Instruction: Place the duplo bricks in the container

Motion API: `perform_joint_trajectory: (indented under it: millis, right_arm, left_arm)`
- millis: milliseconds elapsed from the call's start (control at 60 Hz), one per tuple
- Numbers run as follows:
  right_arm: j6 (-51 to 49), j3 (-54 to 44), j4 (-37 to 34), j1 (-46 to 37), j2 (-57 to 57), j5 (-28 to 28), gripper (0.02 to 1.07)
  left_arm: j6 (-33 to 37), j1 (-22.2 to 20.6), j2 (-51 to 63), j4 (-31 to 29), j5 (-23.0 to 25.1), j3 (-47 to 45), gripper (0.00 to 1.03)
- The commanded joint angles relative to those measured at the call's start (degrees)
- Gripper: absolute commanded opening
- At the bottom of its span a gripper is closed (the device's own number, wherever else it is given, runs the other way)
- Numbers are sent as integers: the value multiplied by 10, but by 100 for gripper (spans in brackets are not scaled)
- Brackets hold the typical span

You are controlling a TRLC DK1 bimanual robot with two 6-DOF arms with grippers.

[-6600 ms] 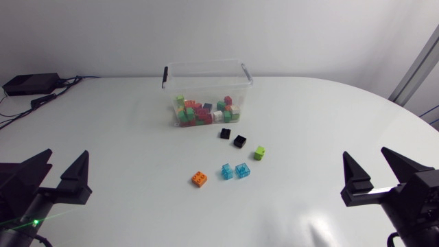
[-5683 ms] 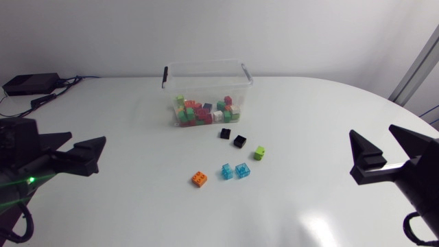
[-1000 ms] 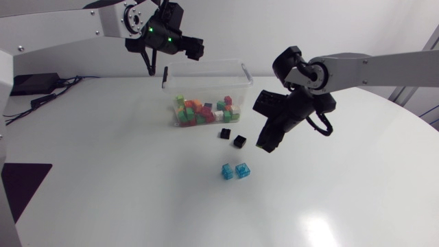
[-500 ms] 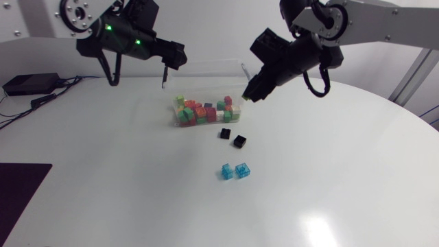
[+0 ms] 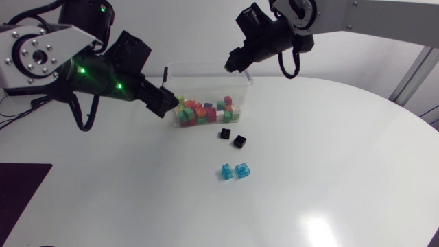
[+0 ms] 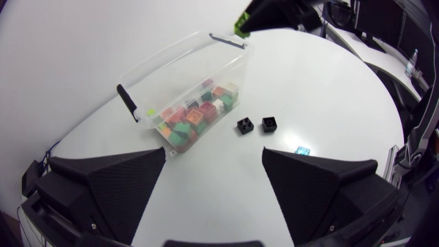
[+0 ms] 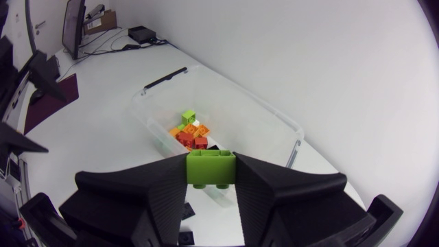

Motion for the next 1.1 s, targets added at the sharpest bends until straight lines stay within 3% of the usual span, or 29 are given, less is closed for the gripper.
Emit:
perform_joint_trajectory:
  millis: [0, 300, 500, 533, 567, 633, 650, 850, 1083]
  right_arm:
    - [24, 40, 12, 5, 34, -2, 36]
    - [49, 141, 29, 11, 118, -2, 36]
    - [52, 215, 29, 21, 178, 13, 38]
    - [52, 224, 28, 24, 186, 21, 41]
    - [53, 233, 28, 27, 193, 35, 54]
    - [56, 244, 24, 29, 203, 49, 99]
    - [56, 242, 24, 29, 203, 52, 103]
    - [53, 157, 28, 14, 120, 53, 103]
    - [42, -62, 45, -44, -71, 20, 103]
  left_arm:
    - [23, -7, -26, -5, -2, -35, 98]
    - [55, -30, -51, -10, 2, -118, 98]
    - [52, -67, -32, -9, 3, -141, 98]
    - [52, -71, -28, -8, 3, -143, 98]
    - [52, -77, -18, -5, 3, -146, 98]
    - [51, -88, -1, 2, 3, -150, 98]
    - [51, -88, 4, 3, 3, -150, 98]
    - [40, -111, 42, 21, 3, -148, 98]
    - [24, -134, 108, 28, 3, -120, 98]
